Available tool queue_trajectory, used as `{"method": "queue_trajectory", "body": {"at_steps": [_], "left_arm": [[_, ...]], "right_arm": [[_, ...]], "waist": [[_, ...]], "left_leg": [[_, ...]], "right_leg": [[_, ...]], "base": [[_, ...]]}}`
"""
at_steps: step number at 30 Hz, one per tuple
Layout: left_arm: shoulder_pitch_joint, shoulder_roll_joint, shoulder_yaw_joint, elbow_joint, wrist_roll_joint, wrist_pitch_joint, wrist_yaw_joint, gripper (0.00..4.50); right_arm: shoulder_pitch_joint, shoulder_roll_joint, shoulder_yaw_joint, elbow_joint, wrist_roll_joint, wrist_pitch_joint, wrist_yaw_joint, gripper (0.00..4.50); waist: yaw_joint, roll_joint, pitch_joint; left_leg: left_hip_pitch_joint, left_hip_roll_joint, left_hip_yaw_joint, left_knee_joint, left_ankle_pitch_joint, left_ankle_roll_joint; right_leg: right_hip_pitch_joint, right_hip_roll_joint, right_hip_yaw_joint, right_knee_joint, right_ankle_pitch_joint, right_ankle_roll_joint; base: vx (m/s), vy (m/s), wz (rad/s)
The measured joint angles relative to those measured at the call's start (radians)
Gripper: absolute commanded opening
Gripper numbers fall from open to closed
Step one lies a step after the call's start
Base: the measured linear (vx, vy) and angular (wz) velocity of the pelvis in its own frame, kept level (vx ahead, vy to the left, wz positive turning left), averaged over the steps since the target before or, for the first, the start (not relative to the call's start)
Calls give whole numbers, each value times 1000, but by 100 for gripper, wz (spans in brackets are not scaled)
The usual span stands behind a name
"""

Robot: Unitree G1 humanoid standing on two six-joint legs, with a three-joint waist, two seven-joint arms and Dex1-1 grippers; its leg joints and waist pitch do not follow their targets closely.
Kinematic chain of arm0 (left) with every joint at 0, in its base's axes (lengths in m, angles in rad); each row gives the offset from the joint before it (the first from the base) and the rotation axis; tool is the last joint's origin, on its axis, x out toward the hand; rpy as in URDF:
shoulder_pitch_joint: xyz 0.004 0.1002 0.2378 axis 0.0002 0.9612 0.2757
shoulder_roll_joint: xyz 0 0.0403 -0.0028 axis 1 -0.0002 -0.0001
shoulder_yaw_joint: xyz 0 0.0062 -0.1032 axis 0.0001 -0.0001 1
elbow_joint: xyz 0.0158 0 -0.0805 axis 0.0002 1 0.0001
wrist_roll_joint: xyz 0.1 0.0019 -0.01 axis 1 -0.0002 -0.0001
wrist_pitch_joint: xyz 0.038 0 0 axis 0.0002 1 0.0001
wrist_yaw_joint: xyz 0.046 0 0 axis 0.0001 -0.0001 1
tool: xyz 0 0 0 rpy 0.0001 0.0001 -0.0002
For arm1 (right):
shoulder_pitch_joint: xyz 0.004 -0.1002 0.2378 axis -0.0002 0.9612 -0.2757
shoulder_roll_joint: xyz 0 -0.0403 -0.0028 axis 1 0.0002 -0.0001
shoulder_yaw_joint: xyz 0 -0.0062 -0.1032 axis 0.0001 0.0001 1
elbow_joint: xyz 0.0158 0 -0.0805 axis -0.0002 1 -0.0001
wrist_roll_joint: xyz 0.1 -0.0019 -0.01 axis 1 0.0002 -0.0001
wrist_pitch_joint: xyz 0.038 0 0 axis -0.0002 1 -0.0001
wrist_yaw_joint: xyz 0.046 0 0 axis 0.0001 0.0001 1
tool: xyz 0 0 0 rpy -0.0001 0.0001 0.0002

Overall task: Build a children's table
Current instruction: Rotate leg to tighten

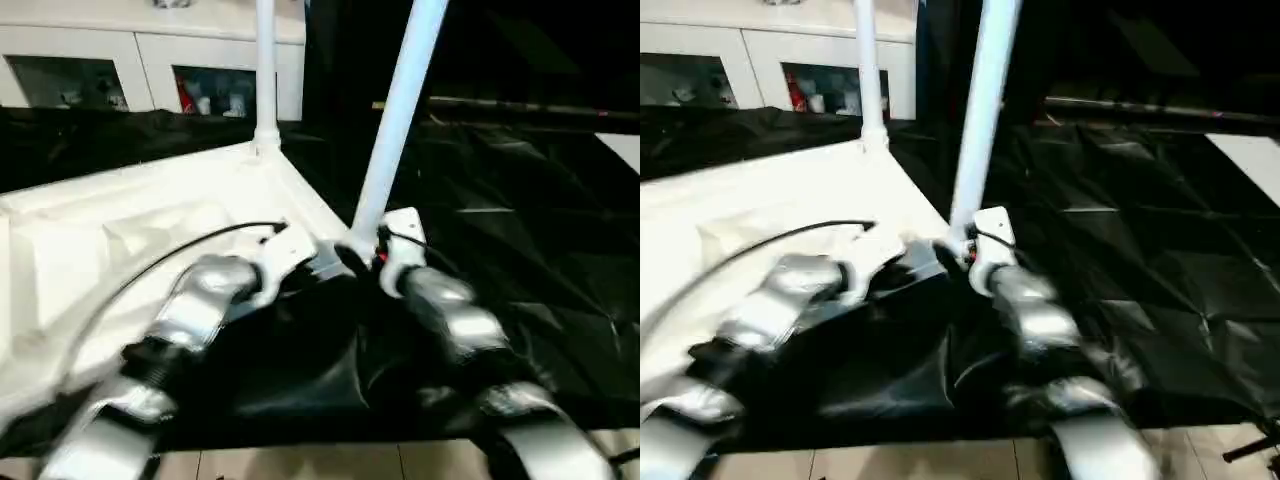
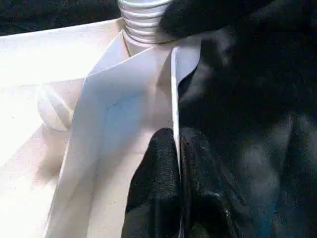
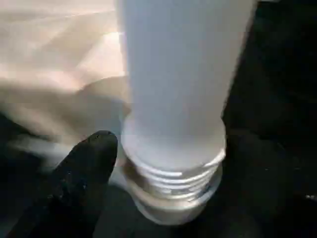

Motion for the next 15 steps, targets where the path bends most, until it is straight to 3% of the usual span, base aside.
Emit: {"method": "queue_trajectory", "body": {"at_steps": [2,9,12,15], "left_arm": [[18,25,-1,-25,-14,-19,-56,0],[20,33,-1,-26,-18,-23,-78,0],[61,89,-9,-103,-73,2,-198,0],[73,98,-12,-124,-89,11,-244,0]], "right_arm": [[28,-51,22,-49,2,0,92,388],[29,-56,27,-55,2,0,122,388],[25,-131,79,-61,-13,-44,248,388],[19,-134,104,-54,-25,-64,299,388]], "waist": [[8,0,0],[10,0,0],[9,1,1],[10,1,1]], "left_leg": [[-1,0,0,0,-1,1],[-1,0,1,0,-1,1],[-2,0,1,0,-2,3],[-5,0,1,1,-2,3]], "right_leg": [[0,0,0,-2,0,1],[0,0,0,-2,0,0],[0,0,0,-3,-1,0],[-2,0,0,-2,-1,0]], "base": [[0,0,0],[0,0,0],[0,0,0],[0,0,0]]}}
